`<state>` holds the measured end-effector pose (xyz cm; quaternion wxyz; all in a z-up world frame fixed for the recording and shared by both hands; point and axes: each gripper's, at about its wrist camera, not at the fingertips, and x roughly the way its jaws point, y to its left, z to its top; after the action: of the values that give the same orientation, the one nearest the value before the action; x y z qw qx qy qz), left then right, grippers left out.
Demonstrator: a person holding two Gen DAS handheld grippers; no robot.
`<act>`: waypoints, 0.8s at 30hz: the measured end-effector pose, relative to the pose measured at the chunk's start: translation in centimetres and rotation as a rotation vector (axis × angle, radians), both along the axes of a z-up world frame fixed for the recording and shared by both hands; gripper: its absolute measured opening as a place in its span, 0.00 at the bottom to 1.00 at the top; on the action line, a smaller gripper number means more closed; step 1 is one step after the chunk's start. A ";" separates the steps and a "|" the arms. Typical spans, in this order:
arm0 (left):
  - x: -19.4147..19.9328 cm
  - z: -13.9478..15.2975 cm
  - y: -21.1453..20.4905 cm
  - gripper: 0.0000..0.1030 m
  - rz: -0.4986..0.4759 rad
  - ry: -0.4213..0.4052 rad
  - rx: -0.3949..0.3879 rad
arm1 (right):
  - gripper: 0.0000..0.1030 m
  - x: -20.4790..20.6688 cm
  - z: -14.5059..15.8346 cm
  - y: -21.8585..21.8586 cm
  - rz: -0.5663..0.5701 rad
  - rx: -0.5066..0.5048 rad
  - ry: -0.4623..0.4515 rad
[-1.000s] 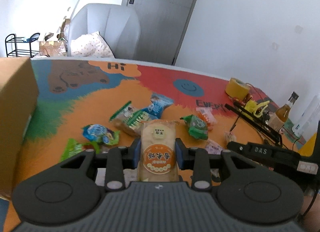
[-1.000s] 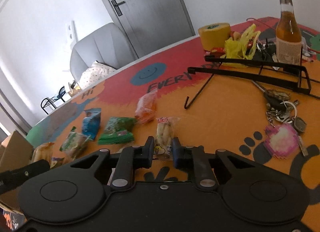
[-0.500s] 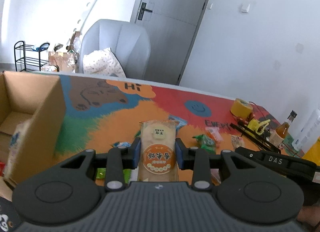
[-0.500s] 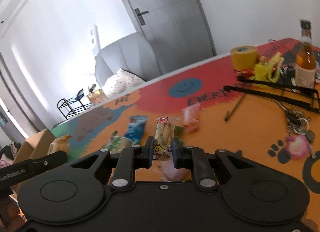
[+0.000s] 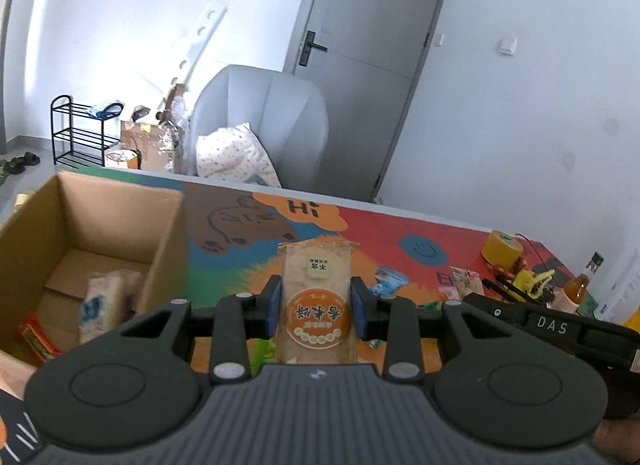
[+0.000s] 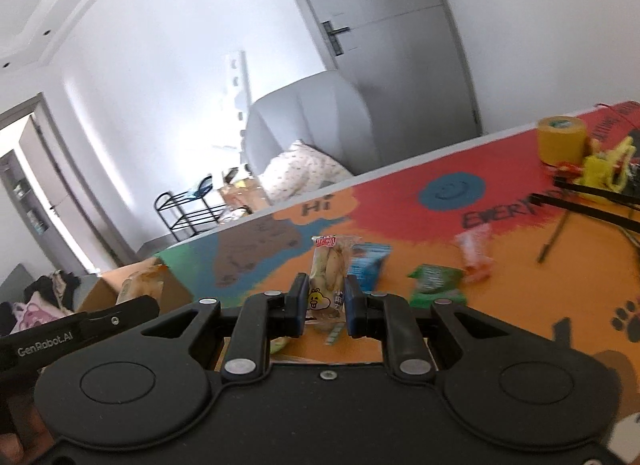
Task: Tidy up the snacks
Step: 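Carry the bread pack and pastry pack over the box with both grippers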
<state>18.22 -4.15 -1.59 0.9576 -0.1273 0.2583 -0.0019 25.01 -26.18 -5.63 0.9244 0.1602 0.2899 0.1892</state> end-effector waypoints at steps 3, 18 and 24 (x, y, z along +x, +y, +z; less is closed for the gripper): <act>-0.4 0.4 1.0 0.33 0.022 -0.009 0.006 | 0.17 0.1 0.4 1.4 0.031 0.005 -0.009; -2.6 1.3 7.7 0.33 0.173 -0.018 0.021 | 0.17 -0.2 1.7 8.5 0.186 0.017 -0.037; -2.9 1.6 10.0 0.33 0.224 -0.018 0.022 | 0.17 -0.3 2.5 10.6 0.235 0.022 -0.048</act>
<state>15.31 5.86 0.01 0.9555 -0.1447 0.2341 0.1066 24.73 -15.62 -3.10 0.9007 0.1307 0.2823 0.3033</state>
